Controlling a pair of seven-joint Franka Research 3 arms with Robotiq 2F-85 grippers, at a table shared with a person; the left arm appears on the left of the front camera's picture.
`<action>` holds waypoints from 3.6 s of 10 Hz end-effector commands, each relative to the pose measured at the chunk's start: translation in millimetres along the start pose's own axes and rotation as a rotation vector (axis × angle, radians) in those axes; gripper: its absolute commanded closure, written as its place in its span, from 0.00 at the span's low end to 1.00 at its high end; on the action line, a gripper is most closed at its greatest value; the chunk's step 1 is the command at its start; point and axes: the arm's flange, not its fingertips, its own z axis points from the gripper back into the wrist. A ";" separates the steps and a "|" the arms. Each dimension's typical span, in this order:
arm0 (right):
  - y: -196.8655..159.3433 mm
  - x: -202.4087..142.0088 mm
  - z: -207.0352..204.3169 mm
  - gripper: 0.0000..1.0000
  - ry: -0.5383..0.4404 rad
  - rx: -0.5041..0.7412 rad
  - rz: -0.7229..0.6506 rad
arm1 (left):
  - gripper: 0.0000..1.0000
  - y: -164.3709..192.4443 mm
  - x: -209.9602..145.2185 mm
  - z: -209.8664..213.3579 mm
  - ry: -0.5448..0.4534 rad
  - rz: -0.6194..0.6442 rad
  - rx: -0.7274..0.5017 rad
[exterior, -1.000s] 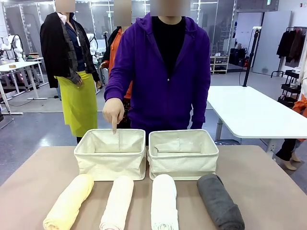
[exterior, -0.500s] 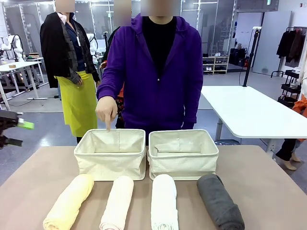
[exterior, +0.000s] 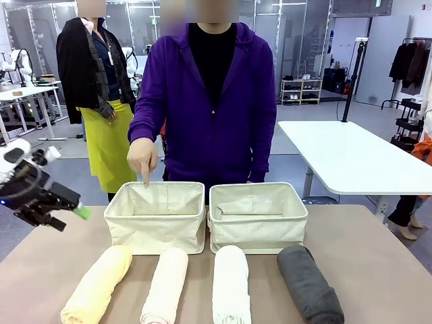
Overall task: Divide the towels into two baskets.
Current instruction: Pick up one hotel-folded towel and place it in the Fabric basket indicated by the person.
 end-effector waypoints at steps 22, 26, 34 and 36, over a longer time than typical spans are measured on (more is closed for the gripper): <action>3.0 0.4 0.9 0.00 -0.010 0.014 0.013 | 0.72 -1.2 -136.6 -129.8 0.317 0.030 0.279; 3.0 0.4 0.9 0.00 -0.010 0.014 0.013 | 0.66 -11.3 -37.2 -148.2 0.326 0.036 0.287; 3.0 0.4 0.9 0.00 -0.010 0.014 0.013 | 0.59 -65.1 -21.5 -118.2 0.541 -0.297 0.311; 3.0 0.4 0.9 0.00 -0.010 0.014 0.013 | 0.59 -92.7 -17.1 -114.5 0.635 -0.460 0.285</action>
